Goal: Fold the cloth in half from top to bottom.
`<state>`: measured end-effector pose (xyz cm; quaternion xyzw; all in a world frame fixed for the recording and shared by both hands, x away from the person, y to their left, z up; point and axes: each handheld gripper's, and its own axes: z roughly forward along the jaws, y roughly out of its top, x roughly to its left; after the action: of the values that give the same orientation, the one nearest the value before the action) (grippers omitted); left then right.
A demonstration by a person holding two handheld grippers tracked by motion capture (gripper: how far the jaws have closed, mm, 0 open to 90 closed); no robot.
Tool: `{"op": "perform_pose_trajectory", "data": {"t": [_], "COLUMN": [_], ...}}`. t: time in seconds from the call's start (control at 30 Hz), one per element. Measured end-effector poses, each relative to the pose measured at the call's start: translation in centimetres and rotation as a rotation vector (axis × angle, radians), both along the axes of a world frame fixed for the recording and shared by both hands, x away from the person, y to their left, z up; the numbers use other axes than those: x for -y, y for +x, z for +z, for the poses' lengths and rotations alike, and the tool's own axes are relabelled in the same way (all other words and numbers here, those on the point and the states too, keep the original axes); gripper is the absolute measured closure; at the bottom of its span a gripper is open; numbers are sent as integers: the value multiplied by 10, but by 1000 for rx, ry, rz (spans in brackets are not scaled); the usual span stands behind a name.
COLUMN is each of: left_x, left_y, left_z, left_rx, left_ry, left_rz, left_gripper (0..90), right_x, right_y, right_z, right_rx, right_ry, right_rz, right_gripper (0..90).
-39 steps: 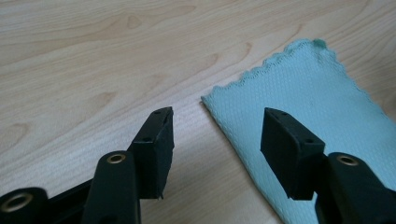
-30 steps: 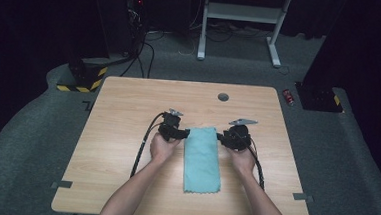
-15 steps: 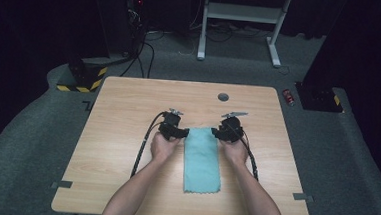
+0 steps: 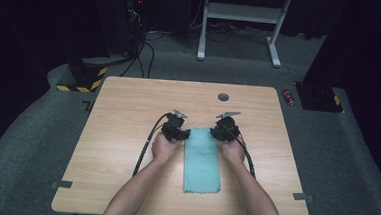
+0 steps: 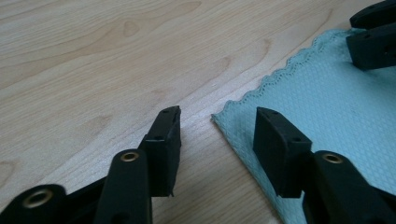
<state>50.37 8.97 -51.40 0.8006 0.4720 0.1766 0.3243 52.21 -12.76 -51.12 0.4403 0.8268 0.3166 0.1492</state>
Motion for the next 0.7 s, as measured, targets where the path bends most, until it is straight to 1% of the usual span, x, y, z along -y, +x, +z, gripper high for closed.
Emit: {"op": "perform_pose_trajectory", "data": {"t": [0.03, 0.1, 0.17, 0.2, 0.27, 0.3, 0.4, 0.47, 0.5, 0.57, 0.6, 0.7], "left_x": [0, 0, -1, -2, -3, -4, -6, -5, -5, -5, -6, -6], "left_y": [0, -1, 0, 1, 2, 2, 4, 4, 5, 8, 9, 10], "left_z": [0, 0, 0, 0, 0, 0, 0, 0, 0, 1, 2, 3], "left_rx": [1, 2, 2, 1, -6, -7, -27, -35, -41, -64, -67, -70], "left_ry": [-2, -7, -14, -17, -34, -35, -70, -77, -78, -84, -76, -79], "left_rz": [-5, -17, -22, -21, -13, -17, -21, -30, -34, -38, -47, -58], "left_gripper": [550, 592, 633, 657, 705, 736, 814, 859, 875, 888, 891, 896], "right_x": [0, 0, 0, 0, -1, -1, 0, 1, 1, 1, 1, 3], "right_y": [0, 0, 0, 0, 0, 0, 0, 1, 1, 0, 0, -2], "right_z": [0, 0, 0, 0, 0, 0, 0, 0, -1, 0, 0, 3], "right_rx": [2, 2, -6, -5, -6, -9, -19, -26, -30, -35, -34, -35], "right_ry": [-4, 4, 13, 10, 11, 15, 22, 33, 43, 45, 41, 37], "right_rz": [7, 12, 13, 20, 28, 28, 25, 19, 12, 8, 8, 11], "right_gripper": [745, 776, 807, 823, 840, 849, 868, 876, 880, 888, 890, 892]}}
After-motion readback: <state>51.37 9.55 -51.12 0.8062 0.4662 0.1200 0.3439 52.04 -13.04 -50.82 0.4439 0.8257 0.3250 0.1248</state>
